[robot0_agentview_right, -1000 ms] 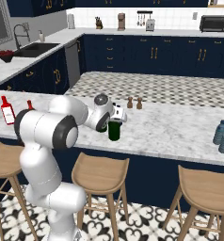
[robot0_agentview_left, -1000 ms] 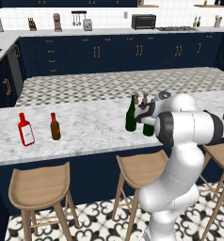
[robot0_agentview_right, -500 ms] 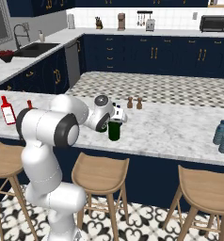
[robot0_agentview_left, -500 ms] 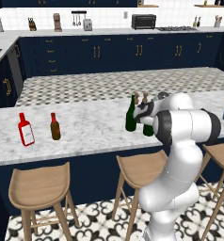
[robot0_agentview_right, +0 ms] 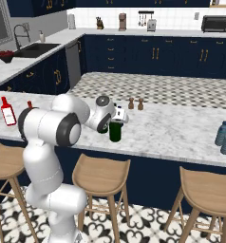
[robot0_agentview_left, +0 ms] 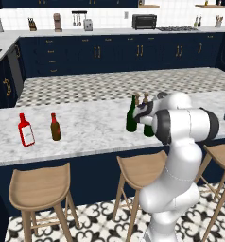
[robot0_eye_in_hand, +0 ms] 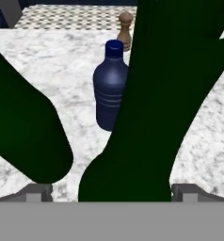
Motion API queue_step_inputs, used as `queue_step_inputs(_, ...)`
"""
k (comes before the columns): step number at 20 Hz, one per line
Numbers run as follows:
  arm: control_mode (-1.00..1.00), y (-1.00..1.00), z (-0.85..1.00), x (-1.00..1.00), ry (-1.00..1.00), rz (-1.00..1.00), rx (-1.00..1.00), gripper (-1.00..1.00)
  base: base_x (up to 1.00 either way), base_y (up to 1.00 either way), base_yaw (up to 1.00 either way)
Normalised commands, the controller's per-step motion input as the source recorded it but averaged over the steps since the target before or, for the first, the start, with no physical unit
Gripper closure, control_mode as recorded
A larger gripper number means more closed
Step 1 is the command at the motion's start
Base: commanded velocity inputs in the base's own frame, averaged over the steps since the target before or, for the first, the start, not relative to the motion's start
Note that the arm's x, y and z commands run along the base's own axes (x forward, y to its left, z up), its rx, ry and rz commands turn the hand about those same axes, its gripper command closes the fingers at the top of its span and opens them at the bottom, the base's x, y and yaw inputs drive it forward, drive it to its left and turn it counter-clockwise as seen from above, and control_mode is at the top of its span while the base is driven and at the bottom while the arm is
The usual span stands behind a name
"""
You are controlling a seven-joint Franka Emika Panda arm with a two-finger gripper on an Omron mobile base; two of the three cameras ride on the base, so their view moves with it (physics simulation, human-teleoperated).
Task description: Move the plastic bottles in the middle to the plastics group, and the glass bottles in the middle to the glass group.
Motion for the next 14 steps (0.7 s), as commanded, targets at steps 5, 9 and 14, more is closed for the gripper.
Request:
queue_step_inputs(5,-1.0,0.0,-0.03,0.05,0.0,0.0,0.0,-1.0,0.0,0.0,0.0)
queue_step_inputs(9,-1.0,0.0,0.0,0.0,0.0,0.0,0.0,-1.0,0.0,0.0,0.0)
queue_step_inputs(14,-1.0,0.0,0.0,0.0,0.0,0.0,0.0,1.0,0.0,0.0,0.0)
